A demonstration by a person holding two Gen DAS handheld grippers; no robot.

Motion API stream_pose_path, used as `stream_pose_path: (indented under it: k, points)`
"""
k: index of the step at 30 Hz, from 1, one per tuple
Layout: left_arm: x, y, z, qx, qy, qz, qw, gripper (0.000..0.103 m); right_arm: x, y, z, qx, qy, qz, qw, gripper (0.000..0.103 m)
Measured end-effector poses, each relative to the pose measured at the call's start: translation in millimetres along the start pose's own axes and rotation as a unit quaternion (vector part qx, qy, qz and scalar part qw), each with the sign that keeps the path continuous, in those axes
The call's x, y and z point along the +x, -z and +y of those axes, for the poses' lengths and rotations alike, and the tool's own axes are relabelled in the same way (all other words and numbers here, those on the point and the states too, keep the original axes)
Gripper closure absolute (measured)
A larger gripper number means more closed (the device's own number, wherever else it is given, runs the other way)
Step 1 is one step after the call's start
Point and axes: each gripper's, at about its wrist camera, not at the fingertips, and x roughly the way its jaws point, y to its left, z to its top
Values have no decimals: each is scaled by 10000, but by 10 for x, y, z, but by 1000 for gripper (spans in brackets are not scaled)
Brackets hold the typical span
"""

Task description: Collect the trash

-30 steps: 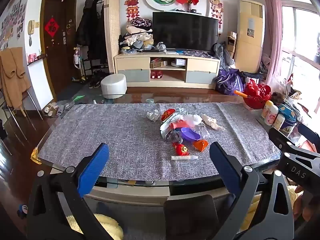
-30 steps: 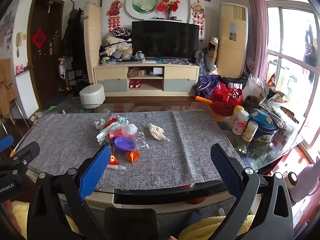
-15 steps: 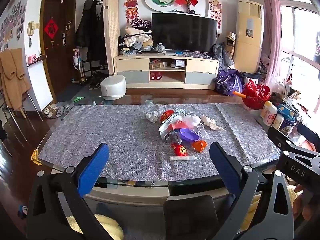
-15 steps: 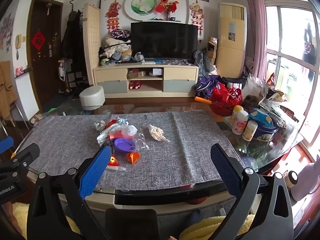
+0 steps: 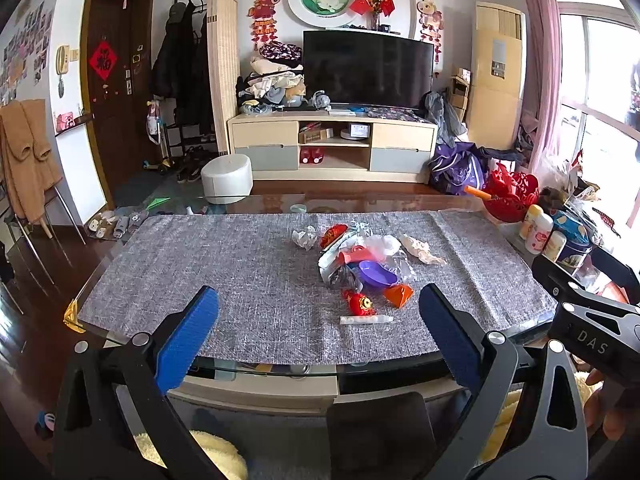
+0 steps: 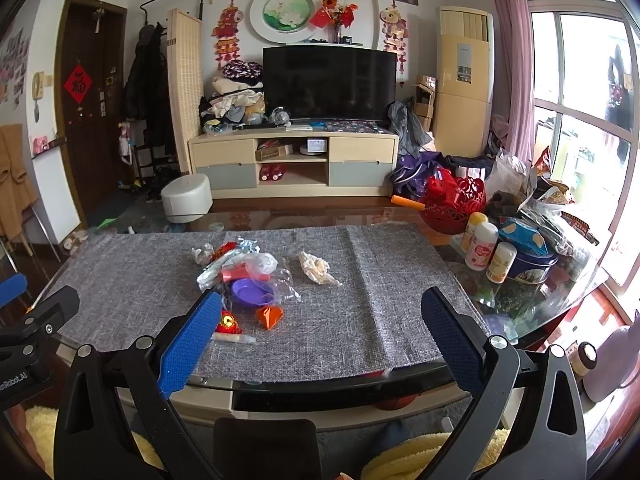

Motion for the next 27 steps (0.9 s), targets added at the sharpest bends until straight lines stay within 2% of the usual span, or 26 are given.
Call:
stream_pose_path:
  k: [27]
  points:
    - [-25,-57,-7,41,-4,-102,9999,8,-9,10,49,30,-13,-13,10000,3]
